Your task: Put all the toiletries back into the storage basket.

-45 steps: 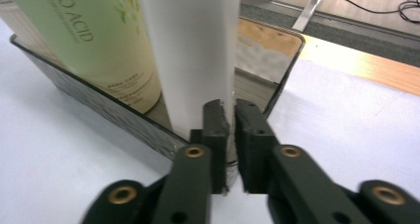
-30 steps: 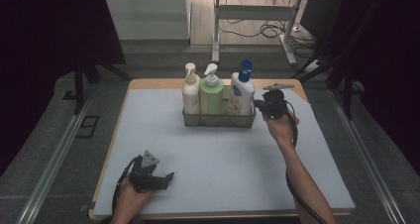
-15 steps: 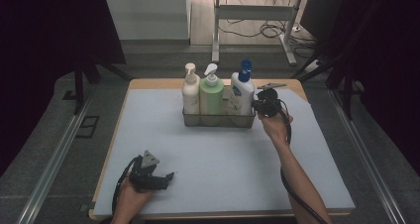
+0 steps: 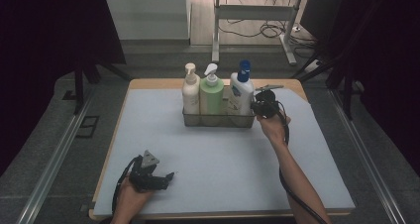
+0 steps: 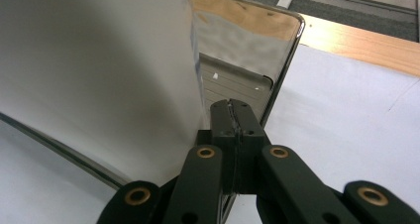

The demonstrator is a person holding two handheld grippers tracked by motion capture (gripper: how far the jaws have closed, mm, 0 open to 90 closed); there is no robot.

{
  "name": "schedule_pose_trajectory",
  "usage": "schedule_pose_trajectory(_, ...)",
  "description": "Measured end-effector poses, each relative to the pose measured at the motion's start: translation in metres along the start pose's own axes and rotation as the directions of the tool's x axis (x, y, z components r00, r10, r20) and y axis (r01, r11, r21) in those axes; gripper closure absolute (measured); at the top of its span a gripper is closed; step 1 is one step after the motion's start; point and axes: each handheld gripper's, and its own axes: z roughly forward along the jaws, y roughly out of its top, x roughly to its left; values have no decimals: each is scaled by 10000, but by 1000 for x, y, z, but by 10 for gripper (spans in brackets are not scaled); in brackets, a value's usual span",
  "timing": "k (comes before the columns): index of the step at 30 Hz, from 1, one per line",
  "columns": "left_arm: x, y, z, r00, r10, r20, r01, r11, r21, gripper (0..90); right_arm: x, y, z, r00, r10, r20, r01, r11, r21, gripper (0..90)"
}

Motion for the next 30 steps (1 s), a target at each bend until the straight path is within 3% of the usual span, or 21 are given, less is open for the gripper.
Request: schedule_pose_trajectory(30, 0, 0, 0, 10000, 1, 1, -1, 10000, 4, 122, 9, -5, 12, 9997, -68, -226, 75, 9995, 293, 884)
